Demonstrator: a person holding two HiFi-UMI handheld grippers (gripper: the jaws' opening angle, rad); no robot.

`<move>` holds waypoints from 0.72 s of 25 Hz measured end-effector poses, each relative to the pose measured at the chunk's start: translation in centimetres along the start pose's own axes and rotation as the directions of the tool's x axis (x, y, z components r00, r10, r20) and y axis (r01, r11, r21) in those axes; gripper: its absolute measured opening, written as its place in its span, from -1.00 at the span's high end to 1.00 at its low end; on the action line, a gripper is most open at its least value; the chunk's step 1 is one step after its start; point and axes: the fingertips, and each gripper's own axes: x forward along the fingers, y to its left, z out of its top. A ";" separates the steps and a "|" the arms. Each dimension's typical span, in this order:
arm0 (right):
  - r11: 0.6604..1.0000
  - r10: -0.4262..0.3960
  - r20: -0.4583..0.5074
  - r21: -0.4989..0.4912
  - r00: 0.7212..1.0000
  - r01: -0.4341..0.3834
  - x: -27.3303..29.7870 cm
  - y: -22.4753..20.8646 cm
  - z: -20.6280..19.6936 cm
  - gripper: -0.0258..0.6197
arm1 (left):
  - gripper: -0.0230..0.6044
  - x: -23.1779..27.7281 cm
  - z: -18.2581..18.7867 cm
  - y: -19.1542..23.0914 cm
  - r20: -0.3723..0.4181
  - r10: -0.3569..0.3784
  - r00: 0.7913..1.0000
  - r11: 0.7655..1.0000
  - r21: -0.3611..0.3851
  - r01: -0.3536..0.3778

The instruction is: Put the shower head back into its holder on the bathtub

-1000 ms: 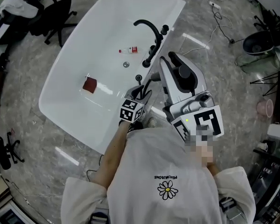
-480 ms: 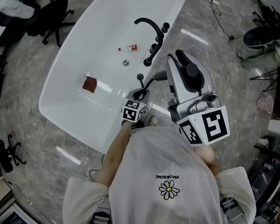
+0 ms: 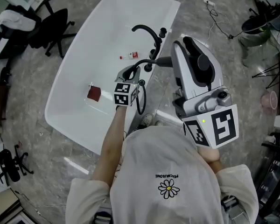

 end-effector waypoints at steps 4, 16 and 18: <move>1.000 -0.022 0.060 -0.008 0.998 0.023 -0.8 -0.7 2.1 0.63 | 0.75 0.3 5.7 1.5 0.106 0.028 0.994 0.999 0.043 -0.033; 0.998 -0.057 0.113 -0.007 0.992 0.058 -2.0 -1.1 3.7 0.63 | 0.75 0.2 16.9 1.7 0.298 -0.003 0.955 0.982 0.179 -0.052; 0.998 -0.061 0.103 -0.011 0.993 0.062 -2.1 -1.1 3.5 0.63 | 0.75 0.5 16.5 1.2 0.281 -0.016 0.960 0.980 0.194 -0.041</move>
